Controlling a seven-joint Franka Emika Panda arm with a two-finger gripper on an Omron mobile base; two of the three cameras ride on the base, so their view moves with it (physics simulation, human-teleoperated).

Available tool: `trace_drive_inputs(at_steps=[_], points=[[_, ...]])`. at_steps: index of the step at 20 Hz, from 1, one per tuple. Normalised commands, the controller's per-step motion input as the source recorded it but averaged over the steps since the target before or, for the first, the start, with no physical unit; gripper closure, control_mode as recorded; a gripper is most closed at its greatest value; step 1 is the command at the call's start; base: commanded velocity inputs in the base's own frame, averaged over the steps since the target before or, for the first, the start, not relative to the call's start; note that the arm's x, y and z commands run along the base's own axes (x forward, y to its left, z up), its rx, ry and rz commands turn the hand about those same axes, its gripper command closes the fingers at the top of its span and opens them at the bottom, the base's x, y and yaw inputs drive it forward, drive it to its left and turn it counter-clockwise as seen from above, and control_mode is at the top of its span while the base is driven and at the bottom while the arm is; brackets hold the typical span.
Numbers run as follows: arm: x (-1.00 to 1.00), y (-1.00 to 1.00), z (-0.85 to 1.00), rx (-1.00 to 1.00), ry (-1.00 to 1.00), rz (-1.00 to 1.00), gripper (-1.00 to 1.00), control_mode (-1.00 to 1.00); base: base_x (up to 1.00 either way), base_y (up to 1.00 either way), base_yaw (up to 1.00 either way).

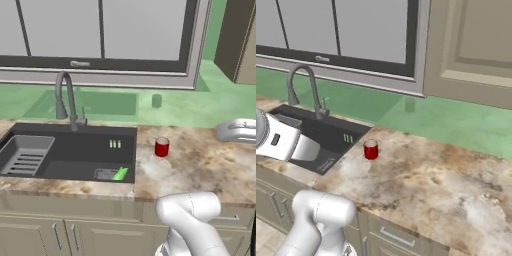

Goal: Clear the mugs and bowl far away from the sink.

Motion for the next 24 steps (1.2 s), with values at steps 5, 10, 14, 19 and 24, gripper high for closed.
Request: trace_drive_inputs(at_steps=[5, 10, 14, 19, 24], points=[[0.09, -0.04, -0.04, 0.0, 0.01, 0.1, -1.0, -1.0, 0.12, -0.06, 0.19], [0.18, -0.06, -0.1, -0.02, 0.06, 0.17, -1.0, -1.0, 0.0, 0.0, 0.0], [0.13, 0.0, -0.03, -0.01, 0.09, 0.06, -1.0, -1.0, 0.0, 0.0, 0.0], [0.11, 0.0, -0.09, -0.05, 0.05, 0.0, -1.0, -1.0, 0.0, 0.0, 0.0], [0.18, 0.0, -0.19, -0.12, 0.15, 0.0, -1.0, -1.0, 0.0, 0.0, 0.0]])
